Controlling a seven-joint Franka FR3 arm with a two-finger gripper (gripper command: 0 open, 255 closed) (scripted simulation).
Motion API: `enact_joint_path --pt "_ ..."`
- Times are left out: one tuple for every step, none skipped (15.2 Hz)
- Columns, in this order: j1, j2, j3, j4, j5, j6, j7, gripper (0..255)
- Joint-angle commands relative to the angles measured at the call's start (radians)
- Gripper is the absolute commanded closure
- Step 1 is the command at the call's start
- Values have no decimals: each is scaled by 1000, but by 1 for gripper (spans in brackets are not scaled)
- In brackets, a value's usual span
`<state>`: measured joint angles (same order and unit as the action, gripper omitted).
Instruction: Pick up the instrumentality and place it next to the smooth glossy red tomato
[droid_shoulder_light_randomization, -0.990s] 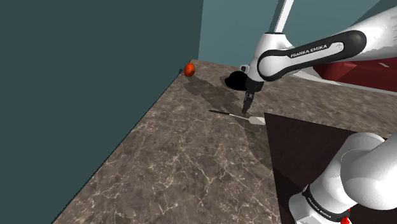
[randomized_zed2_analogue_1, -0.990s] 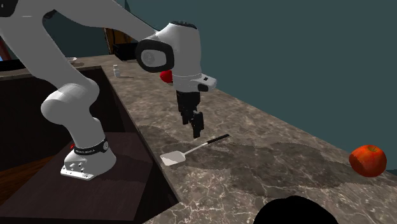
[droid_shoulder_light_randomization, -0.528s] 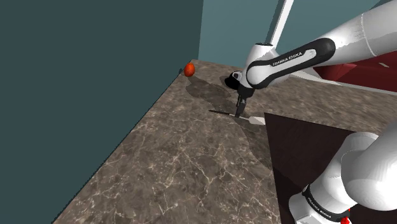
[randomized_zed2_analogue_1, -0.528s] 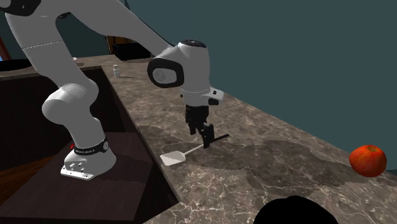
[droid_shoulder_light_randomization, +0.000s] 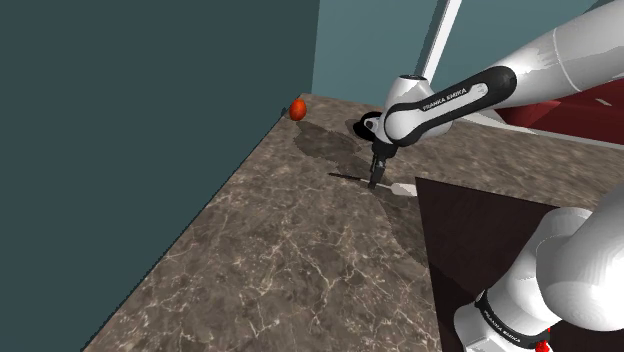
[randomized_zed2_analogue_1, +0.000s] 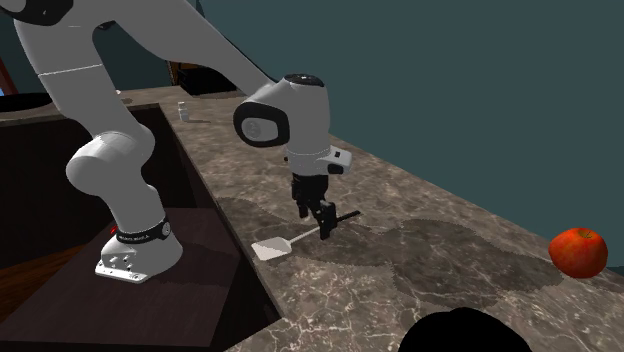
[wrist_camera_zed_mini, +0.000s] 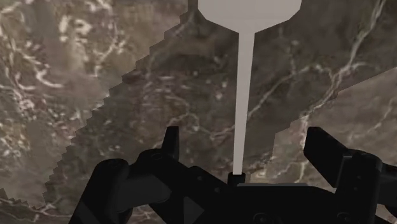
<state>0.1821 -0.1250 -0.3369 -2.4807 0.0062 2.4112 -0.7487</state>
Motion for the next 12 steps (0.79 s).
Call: enact_joint_path --pt "0 0 0 0 0 0 0 0" --pt "0 0 0 0 0 0 0 0" --pt "0 0 0 0 0 0 0 255" --pt "0 0 0 0 0 0 0 255" --pt "0 0 0 0 0 0 0 255" --pt "0 0 0 0 0 0 0 255" --pt "0 0 0 0 0 0 0 255" --pt "0 0 0 0 0 0 0 255" --pt "0 0 0 0 0 0 0 255" --pt "0 0 0 0 0 0 0 255" --pt "0 0 0 0 0 0 0 255" --pt "0 0 0 0 0 0 0 255"
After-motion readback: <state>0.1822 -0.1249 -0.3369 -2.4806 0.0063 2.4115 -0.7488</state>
